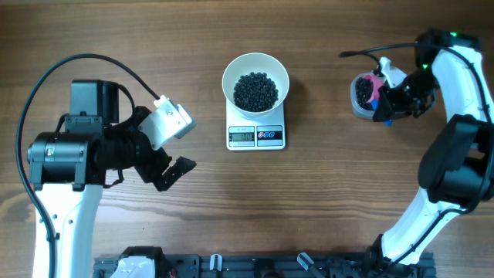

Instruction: Scoop item into bowl and weigh 150g on scale

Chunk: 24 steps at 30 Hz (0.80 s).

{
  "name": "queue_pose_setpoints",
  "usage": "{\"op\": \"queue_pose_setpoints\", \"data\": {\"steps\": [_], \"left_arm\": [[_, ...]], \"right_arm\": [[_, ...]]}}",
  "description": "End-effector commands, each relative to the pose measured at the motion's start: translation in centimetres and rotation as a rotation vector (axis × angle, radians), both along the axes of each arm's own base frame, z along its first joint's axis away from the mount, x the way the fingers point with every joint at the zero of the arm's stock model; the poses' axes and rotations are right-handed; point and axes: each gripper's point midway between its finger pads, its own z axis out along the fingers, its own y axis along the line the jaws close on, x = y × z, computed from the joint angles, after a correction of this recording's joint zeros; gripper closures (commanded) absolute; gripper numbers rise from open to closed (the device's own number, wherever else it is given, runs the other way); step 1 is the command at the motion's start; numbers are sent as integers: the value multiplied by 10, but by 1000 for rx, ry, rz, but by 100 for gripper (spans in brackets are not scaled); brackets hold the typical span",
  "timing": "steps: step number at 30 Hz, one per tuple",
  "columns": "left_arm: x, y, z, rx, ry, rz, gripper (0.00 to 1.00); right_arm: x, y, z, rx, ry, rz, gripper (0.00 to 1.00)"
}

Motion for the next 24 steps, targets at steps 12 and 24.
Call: {"op": "queue_pose_setpoints", "data": {"steps": [12,24], "left_arm": [[2,1,8,-4,-36,-8,0],[2,1,8,-4,-36,-8,0]], "right_arm": [[-20,-19,-14,261,16,-195,96],[-18,-27,10,464,-73,-279,96]]}}
